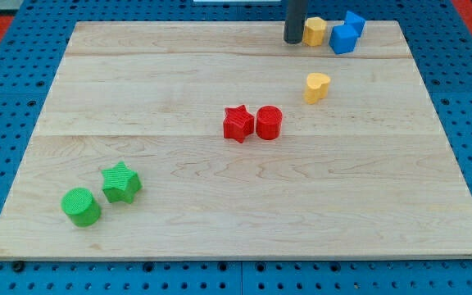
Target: Move the yellow hexagon left to the blue triangle
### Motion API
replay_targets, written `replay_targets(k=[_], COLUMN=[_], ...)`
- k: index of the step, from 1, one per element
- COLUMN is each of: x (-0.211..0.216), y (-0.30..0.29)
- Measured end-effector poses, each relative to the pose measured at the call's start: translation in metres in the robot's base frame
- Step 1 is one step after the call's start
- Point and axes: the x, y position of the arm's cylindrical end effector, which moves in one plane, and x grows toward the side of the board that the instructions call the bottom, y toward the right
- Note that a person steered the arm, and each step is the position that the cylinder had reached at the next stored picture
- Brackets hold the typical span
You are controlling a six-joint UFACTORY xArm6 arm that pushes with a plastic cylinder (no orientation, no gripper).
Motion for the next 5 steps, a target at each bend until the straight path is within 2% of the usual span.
replay_targets(k=[2,5], x=[0.005,-0.003], y=[0.004,0.041])
